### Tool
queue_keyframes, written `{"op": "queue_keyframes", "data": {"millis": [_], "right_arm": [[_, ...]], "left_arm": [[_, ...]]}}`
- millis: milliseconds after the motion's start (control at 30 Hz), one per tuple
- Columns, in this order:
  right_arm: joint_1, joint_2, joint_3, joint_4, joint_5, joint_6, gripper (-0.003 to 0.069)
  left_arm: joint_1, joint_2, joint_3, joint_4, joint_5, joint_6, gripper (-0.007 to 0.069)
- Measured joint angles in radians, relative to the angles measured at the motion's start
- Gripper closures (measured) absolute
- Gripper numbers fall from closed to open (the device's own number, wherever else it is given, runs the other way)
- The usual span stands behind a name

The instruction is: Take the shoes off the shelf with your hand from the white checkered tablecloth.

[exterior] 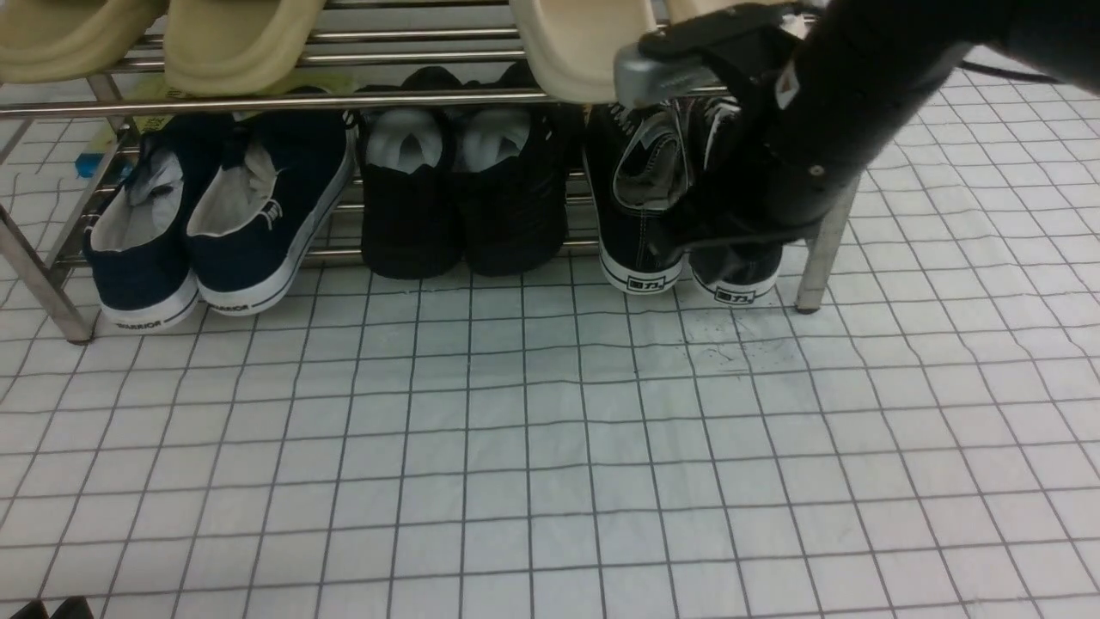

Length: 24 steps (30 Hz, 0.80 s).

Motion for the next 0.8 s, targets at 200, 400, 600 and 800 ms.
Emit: {"op": "queue_keyframes", "data": {"millis": [200,400,600,800], "right_arm": [[0.034,0.083,-0.030,-0.104,-0.140,-0.019,0.0348],[0.034,0.147,-0.030,-0.166,-0.219,-0.030,0.0175],[0.034,0.190,-0.031,-0.262,-0.278,-0.033,0.0097],[0.034,0.195,-0.031,-0.285,-0.324,-0.033,0.0092]], "left_arm": [[0.000,0.000,0.000,0.000,0.000,0.000,0.0427],[0.000,0.000,0.000,0.000,0.000,0.000,0.0427],[0.000,0.000,0.000,0.000,0.000,0.000,0.0427],[0.000,0.000,0.000,0.000,0.000,0.000,0.0427]]}}
